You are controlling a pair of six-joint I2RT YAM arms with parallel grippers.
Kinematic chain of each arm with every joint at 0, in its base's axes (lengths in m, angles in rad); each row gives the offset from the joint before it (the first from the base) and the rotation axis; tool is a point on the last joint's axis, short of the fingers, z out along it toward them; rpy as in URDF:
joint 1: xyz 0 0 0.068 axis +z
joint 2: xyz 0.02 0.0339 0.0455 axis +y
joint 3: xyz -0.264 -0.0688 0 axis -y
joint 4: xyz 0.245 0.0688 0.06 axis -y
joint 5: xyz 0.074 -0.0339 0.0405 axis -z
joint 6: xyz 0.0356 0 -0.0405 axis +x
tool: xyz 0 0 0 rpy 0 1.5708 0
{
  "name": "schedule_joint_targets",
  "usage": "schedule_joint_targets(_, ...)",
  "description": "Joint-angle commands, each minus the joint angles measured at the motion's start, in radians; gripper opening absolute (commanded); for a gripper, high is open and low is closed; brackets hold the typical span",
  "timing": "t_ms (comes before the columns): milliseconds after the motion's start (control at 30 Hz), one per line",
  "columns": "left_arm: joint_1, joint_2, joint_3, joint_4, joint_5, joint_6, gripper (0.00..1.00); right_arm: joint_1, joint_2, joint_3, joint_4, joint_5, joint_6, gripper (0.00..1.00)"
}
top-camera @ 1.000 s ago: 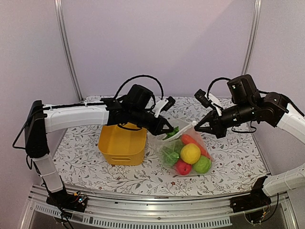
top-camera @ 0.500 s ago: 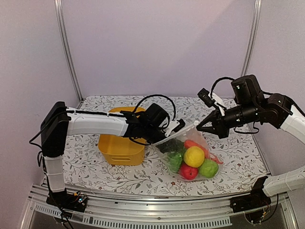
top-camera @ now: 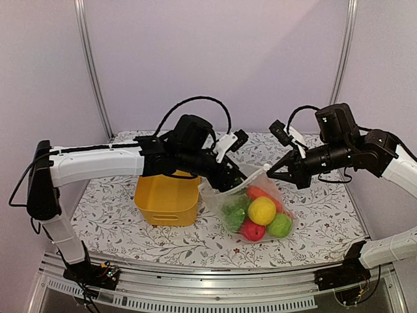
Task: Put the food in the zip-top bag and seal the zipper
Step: Adjust the fake vegetable in the zipper food storage bag.
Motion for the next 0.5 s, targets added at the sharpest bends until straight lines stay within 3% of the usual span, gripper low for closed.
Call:
schedule_joint_targets(0, 0.011, -0.053, 0.020, -0.021, 0.021, 0.063, 0.75, 0.006, 0.004, -0.005, 0.053, -0.012, 0.002, 0.00)
schedule_joint_targets(200, 0.049, -0.138, 0.035, -0.030, 0.043, 0.033, 0.78, 0.006, 0.017, -0.004, 0.067, -0.012, -0.004, 0.00)
schedule_joint_targets(367, 0.051, -0.139, 0.107, -0.011, 0.121, 0.009, 0.69, 0.008, 0.033, -0.005, 0.085, -0.018, -0.004, 0.00)
schedule_joint_targets(467, 0.045, -0.127, 0.130, -0.002, 0.173, 0.026, 0.68, 0.007, 0.042, -0.002, 0.092, -0.024, -0.008, 0.00)
